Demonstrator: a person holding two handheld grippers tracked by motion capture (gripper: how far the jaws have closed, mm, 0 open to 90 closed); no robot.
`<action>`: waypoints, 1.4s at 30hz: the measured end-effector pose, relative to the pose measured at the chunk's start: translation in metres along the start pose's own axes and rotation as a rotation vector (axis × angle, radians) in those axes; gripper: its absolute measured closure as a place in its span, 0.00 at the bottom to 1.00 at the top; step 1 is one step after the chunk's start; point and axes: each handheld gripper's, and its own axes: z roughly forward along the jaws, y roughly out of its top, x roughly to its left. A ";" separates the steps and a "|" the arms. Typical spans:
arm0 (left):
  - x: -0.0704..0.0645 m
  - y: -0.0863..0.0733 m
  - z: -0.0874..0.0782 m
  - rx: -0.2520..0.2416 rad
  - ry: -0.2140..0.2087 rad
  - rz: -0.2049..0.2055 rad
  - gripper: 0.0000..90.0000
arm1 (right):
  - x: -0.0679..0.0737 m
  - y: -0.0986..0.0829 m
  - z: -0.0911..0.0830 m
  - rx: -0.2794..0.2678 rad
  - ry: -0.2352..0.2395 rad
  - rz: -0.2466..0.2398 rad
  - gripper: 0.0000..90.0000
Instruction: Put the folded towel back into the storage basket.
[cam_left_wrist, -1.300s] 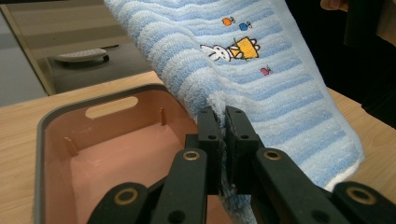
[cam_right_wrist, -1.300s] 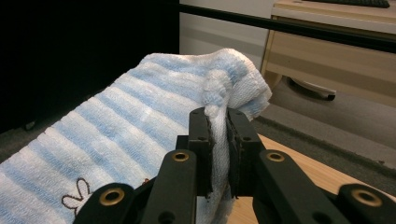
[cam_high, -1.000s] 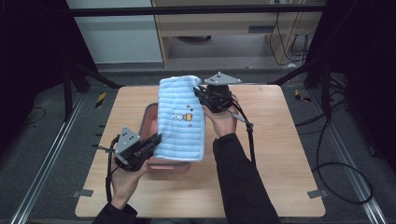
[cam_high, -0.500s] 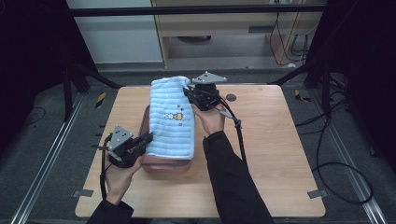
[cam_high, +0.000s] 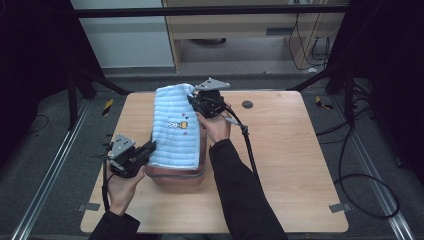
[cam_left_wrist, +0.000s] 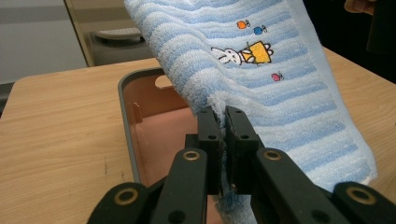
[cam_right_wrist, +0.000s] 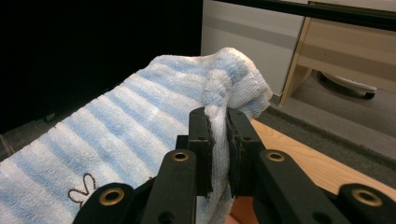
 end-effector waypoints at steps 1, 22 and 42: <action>0.001 -0.001 0.001 0.003 0.002 0.001 0.95 | 0.000 -0.001 0.002 0.004 -0.001 -0.004 0.91; 0.004 -0.025 0.025 0.100 0.026 0.036 0.95 | -0.002 -0.036 0.028 0.071 -0.001 0.022 0.91; 0.004 -0.040 0.036 0.171 0.018 0.016 0.95 | -0.007 -0.064 0.041 0.144 -0.010 0.036 0.90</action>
